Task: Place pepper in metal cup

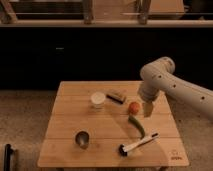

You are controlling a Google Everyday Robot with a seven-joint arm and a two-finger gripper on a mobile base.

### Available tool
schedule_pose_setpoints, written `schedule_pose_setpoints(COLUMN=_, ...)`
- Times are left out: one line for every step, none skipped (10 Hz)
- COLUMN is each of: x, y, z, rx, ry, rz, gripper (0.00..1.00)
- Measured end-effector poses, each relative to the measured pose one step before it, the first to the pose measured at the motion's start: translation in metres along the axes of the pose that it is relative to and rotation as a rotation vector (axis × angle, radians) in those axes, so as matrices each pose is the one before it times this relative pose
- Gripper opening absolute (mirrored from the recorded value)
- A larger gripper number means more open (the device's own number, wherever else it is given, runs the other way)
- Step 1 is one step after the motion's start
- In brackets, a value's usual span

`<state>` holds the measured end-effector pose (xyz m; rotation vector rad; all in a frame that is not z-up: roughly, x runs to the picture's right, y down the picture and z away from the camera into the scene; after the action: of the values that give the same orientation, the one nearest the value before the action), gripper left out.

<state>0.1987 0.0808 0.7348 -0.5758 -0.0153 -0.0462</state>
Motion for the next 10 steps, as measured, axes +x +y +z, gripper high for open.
schedule_pose_setpoints(x=-0.00002, y=0.00431, z=0.00459, rx=-0.00748, ry=-0.00082, rz=0.02783, gripper=0.80)
schedule_pose_setpoints(x=-0.00026, y=0.00511, z=0.00911, rx=-0.01172, ry=-0.00713, rz=0.05411, gripper=0.80)
schedule_pose_setpoints(x=-0.00034, y=0.00339, z=0.00933, rx=-0.01285, ry=-0.01019, rz=0.05033, gripper=0.80)
schedule_pose_setpoints(x=-0.00168, y=0.00340, z=0.00677, rx=-0.01290, ry=-0.01350, rz=0.04045, gripper=0.80)
schedule_pose_setpoints(x=-0.00200, y=0.00432, z=0.00462, rx=-0.00927, ry=-0.01434, rz=0.02863, gripper=0.80)
schedule_pose_setpoints(x=-0.00095, y=0.00364, z=0.00396, rx=-0.00436, ry=-0.01051, rz=0.02068, gripper=0.80)
schedule_pose_setpoints(x=-0.00185, y=0.00306, z=0.00371, rx=-0.00077, ry=-0.00928, rz=0.01686, gripper=0.80)
schedule_pose_setpoints(x=-0.00075, y=0.00345, z=0.00360, rx=0.00224, ry=-0.00903, rz=0.01756, gripper=0.80)
schedule_pose_setpoints(x=0.00069, y=0.00427, z=0.00432, rx=0.00859, ry=-0.01201, rz=0.02046, gripper=0.80)
schedule_pose_setpoints(x=0.00079, y=0.00546, z=0.00415, rx=0.00632, ry=-0.01195, rz=0.02091, gripper=0.80)
